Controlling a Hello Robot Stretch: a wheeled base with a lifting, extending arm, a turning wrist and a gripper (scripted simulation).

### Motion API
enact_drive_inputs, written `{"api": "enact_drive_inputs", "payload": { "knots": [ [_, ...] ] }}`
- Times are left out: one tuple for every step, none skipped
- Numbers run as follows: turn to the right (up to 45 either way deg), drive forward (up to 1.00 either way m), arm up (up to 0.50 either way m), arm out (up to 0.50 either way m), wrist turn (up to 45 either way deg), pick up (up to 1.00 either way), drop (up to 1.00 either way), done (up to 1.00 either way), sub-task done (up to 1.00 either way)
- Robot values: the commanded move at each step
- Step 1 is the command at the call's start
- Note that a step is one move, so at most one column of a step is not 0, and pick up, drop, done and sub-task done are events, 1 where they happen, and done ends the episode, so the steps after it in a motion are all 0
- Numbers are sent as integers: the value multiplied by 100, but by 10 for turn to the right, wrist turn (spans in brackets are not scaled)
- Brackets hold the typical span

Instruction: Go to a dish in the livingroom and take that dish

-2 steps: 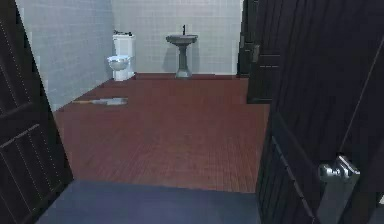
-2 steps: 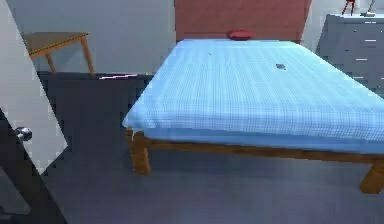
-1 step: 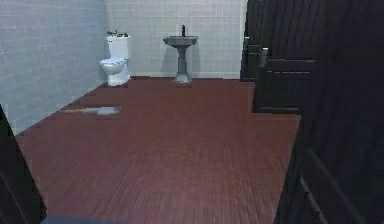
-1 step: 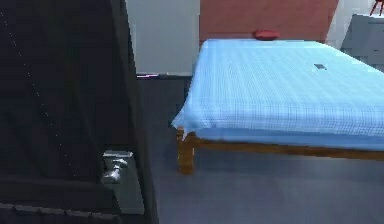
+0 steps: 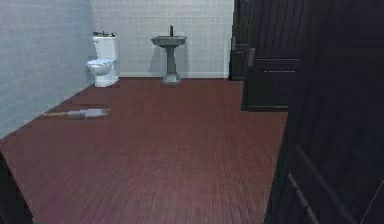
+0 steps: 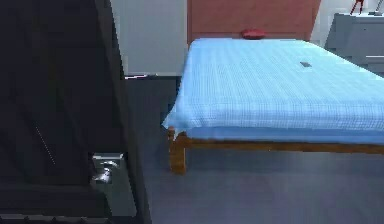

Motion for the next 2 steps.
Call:
{"api": "enact_drive_inputs", "payload": {
  "knots": [
    [0, 100, 0, 0, 0, 0, 0, 0, 0],
    [60, 0, 0, 0, 0, 0, 0, 0, 0]
  ]
}}
